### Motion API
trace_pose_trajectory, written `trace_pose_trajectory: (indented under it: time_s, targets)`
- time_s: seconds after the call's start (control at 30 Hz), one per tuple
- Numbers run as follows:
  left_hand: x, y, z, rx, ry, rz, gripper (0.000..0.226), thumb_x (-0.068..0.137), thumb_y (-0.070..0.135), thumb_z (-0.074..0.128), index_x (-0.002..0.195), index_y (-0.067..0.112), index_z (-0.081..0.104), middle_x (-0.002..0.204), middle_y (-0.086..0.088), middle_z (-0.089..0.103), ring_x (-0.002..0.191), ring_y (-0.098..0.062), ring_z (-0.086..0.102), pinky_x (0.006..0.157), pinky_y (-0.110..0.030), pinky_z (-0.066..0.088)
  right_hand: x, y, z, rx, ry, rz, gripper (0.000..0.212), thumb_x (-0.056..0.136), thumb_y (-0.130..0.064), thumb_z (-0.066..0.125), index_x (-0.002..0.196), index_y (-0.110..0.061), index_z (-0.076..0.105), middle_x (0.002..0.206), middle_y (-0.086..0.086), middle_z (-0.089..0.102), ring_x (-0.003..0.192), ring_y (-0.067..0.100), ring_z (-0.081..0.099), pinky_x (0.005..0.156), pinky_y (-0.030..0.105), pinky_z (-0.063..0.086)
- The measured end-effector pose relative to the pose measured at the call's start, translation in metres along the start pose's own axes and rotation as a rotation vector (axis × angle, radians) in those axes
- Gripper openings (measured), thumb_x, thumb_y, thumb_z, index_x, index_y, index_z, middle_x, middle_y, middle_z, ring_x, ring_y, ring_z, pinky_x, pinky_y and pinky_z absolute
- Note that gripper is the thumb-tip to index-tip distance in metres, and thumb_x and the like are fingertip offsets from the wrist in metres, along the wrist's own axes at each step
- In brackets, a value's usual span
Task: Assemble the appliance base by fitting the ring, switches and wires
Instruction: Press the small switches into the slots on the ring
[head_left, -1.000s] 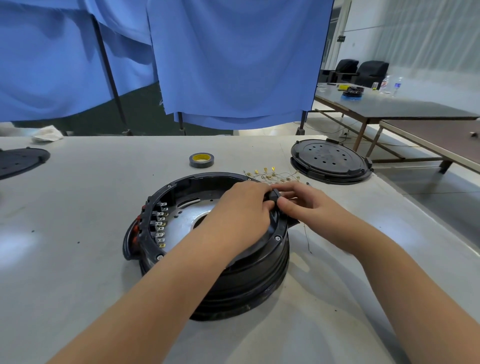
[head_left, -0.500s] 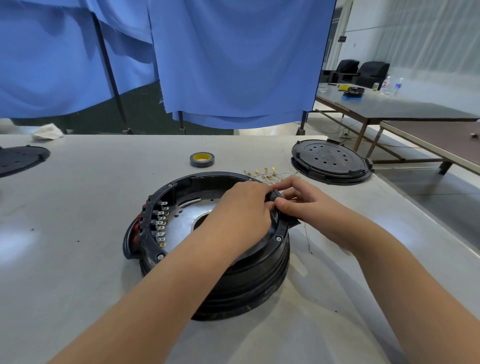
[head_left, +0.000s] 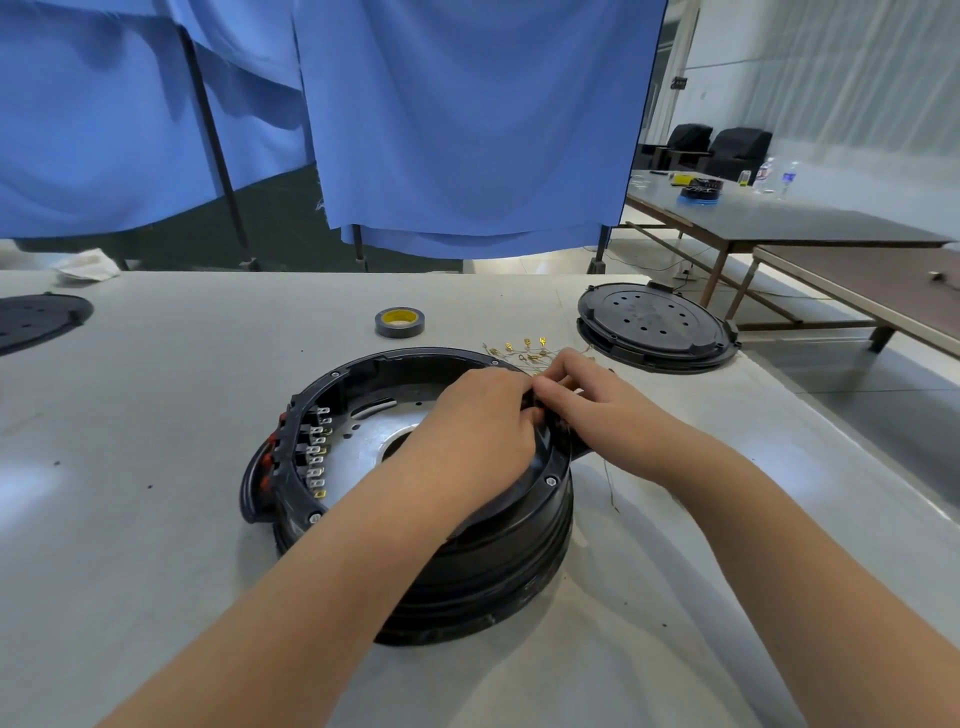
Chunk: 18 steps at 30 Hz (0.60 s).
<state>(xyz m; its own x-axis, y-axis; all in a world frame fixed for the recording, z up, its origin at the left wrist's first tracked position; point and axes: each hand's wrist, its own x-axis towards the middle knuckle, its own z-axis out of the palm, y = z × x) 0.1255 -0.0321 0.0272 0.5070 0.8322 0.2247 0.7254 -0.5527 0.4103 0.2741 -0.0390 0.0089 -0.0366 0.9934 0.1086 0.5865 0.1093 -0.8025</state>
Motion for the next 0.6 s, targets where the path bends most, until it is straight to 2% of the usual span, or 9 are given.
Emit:
trace_pose_trajectory:
  time_s: [0.07, 0.13, 0.23, 0.3, 0.47, 0.53, 0.6]
  targets:
    - [0.0, -0.001, 0.0, 0.002, 0.014, 0.011, 0.017, 0.097, 0.02, 0.05, 0.107, 0.015, 0.063, 0.091, 0.001, 0.055, 0.084, -0.014, 0.046, 0.073, -0.024, 0.033, 0.003, 0.001, 0.002, -0.052, 0.032, -0.018, 0.02, 0.098, -0.042, 0.044, 0.081, -0.03, 0.049, 0.076, -0.009, 0.056, 0.059, 0.0, 0.05, 0.051, 0.015, 0.042]
    - [0.0, -0.002, 0.0, -0.005, 0.021, 0.017, 0.015, 0.097, 0.021, 0.05, 0.104, 0.016, 0.063, 0.086, 0.004, 0.05, 0.082, -0.013, 0.044, 0.072, -0.024, 0.032, 0.005, 0.003, 0.002, -0.018, 0.032, 0.003, 0.019, 0.098, -0.037, 0.044, 0.082, -0.03, 0.05, 0.073, -0.009, 0.054, 0.058, -0.001, 0.048, 0.05, 0.012, 0.04]
    - [0.001, -0.001, 0.0, 0.006, 0.022, 0.014, 0.014, 0.097, 0.022, 0.051, 0.101, 0.016, 0.063, 0.086, 0.004, 0.049, 0.083, -0.013, 0.043, 0.072, -0.024, 0.031, 0.009, 0.004, -0.001, 0.218, -0.04, 0.19, 0.012, 0.098, -0.032, 0.046, 0.1, -0.025, 0.056, 0.081, -0.005, 0.054, 0.071, 0.007, 0.05, 0.067, 0.019, 0.042]
    - [0.001, -0.001, 0.0, 0.004, 0.032, 0.004, 0.01, 0.097, 0.022, 0.051, 0.093, 0.018, 0.06, 0.083, 0.003, 0.049, 0.081, -0.014, 0.044, 0.071, -0.024, 0.031, 0.012, -0.001, -0.005, 0.419, -0.091, 0.329, 0.018, 0.099, -0.032, 0.048, 0.102, -0.016, 0.056, 0.08, 0.0, 0.054, 0.067, 0.009, 0.051, 0.064, 0.018, 0.044]
    - [0.0, -0.003, 0.0, -0.038, 0.044, 0.004, 0.017, 0.095, 0.021, 0.053, 0.104, 0.014, 0.066, 0.087, -0.001, 0.056, 0.08, -0.015, 0.044, 0.069, -0.024, 0.03, 0.02, -0.016, -0.01, 0.376, -0.171, 0.406, 0.023, 0.1, -0.025, 0.047, 0.082, -0.013, 0.058, 0.066, -0.002, 0.054, 0.058, 0.009, 0.045, 0.054, 0.015, 0.039]
    - [0.0, -0.002, 0.0, -0.046, 0.035, -0.007, 0.016, 0.095, 0.021, 0.053, 0.103, 0.014, 0.066, 0.086, 0.0, 0.054, 0.081, -0.016, 0.045, 0.069, -0.024, 0.03, 0.021, -0.019, -0.01, 0.35, -0.155, 0.419, 0.022, 0.1, -0.024, 0.048, 0.087, -0.01, 0.058, 0.069, 0.002, 0.054, 0.06, 0.011, 0.046, 0.056, 0.016, 0.042]
    - [0.0, -0.001, -0.001, -0.047, 0.024, -0.018, 0.011, 0.096, 0.021, 0.053, 0.095, 0.015, 0.063, 0.083, 0.0, 0.05, 0.081, -0.017, 0.045, 0.069, -0.025, 0.03, 0.022, -0.018, -0.009, 0.295, -0.127, 0.421, 0.024, 0.1, -0.024, 0.048, 0.103, -0.002, 0.059, 0.083, 0.009, 0.054, 0.068, 0.015, 0.049, 0.064, 0.021, 0.046]
